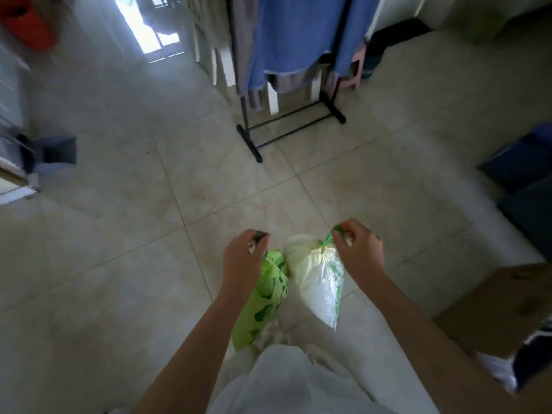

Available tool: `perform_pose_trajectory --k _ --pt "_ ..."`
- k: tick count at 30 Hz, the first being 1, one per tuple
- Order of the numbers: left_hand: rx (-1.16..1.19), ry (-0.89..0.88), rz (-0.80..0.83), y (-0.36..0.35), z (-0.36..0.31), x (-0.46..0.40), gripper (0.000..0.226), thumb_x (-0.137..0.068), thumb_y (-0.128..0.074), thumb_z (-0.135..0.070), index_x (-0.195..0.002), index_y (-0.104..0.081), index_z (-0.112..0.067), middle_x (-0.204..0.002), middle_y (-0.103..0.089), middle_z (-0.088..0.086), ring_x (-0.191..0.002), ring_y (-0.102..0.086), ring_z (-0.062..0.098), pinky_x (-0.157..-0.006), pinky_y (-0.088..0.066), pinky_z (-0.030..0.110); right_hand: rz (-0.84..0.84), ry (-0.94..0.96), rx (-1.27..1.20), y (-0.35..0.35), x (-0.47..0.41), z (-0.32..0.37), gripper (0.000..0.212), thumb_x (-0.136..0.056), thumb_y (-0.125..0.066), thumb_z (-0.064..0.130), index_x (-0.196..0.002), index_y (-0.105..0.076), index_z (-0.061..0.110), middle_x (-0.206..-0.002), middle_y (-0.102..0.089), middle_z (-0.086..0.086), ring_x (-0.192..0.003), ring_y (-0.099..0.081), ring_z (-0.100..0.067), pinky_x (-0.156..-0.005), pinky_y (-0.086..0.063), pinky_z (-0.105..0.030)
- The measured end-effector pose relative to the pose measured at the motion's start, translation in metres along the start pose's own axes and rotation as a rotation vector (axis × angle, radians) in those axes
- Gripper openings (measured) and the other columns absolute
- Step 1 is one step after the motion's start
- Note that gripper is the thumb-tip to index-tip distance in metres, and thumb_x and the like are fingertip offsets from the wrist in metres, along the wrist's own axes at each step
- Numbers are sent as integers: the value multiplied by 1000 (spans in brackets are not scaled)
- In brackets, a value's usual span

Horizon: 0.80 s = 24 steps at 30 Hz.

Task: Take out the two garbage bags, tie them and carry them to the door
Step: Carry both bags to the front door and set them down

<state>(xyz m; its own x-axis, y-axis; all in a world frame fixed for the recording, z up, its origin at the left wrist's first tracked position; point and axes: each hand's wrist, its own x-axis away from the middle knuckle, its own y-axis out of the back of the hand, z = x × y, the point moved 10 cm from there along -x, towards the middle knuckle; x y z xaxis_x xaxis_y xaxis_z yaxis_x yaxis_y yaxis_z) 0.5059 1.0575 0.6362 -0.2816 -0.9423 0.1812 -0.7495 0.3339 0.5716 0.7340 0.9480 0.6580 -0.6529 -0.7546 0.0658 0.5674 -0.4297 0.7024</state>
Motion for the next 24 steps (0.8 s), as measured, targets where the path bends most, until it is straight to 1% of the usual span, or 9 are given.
perform_pose_trajectory --k 2,4,6,9,12,16,20,22,24 --pt "3 -46 79 -26 -23 -32 13 -90 -61 -19 -86 -70 -10 -77 -71 5 -74 -67 21 -71 -54 40 -34 -35 -11 13 -31 -11 3 -82 -65 10 -80 -67 11 -61 -49 20 -57 -48 2 -58 -31 -1" --pt "24 -73 129 -51 -48 -63 11 -90 -63 -18 -85 -69 -10 -77 -72 4 -74 -68 21 -74 -55 41 -64 -77 -22 26 -62 -23 3 -84 -65 12 -82 -67 11 -64 -53 16 -59 -50 -5 -57 -29 -11" --pt "22 -107 183 -80 -75 -94 11 -90 -63 -19 -86 -69 -10 -79 -72 4 -76 -68 22 -75 -55 41 -90 -104 -35 39 -96 -36 4 -85 -64 13 -85 -68 11 -70 -58 9 -66 -53 -11 -60 -29 -15" --pt "26 -144 229 -123 -113 -142 16 -91 -61 -19 -90 -69 -5 -84 -73 8 -81 -68 24 -77 -54 42 -135 -146 -53 63 -151 -56 6 -86 -62 13 -86 -68 12 -73 -61 7 -68 -54 -12 -60 -30 -15" --pt "35 -170 236 -164 -156 -191 17 -92 -60 -19 -92 -68 -4 -87 -73 10 -85 -68 24 -80 -53 40 -198 -138 -83 94 -209 -71 7 -85 -62 10 -85 -68 10 -73 -61 4 -68 -55 -14 -59 -31 -15" --pt "41 -171 214 -215 -216 -256 17 -92 -60 -20 -90 -68 -5 -87 -72 9 -85 -67 23 -80 -53 38 -209 -127 -102 136 -289 -87 6 -85 -61 11 -85 -67 10 -74 -61 6 -68 -53 -11 -60 -34 -4" --pt "69 -215 249 -267 -272 -314 16 -91 -61 -16 -86 -68 -3 -80 -72 10 -78 -67 25 -78 -53 40 -204 -97 -94 172 -362 -100 7 -86 -61 11 -87 -68 9 -79 -65 2 -72 -55 -12 -64 -34 -11" --pt "70 -242 283 -298 -300 -346 16 -90 -61 -15 -85 -68 -2 -78 -72 11 -78 -68 25 -77 -53 36 -224 -109 -85 192 -400 -113 8 -86 -61 12 -88 -68 9 -82 -68 -1 -73 -56 -13 -65 -34 -13" --pt "54 -277 312 -328 -327 -375 16 -90 -62 -17 -83 -69 -4 -76 -72 7 -76 -68 22 -73 -51 24 -240 -128 -73 209 -436 -128 8 -86 -61 12 -88 -68 9 -81 -67 0 -72 -56 -13 -64 -33 -12"
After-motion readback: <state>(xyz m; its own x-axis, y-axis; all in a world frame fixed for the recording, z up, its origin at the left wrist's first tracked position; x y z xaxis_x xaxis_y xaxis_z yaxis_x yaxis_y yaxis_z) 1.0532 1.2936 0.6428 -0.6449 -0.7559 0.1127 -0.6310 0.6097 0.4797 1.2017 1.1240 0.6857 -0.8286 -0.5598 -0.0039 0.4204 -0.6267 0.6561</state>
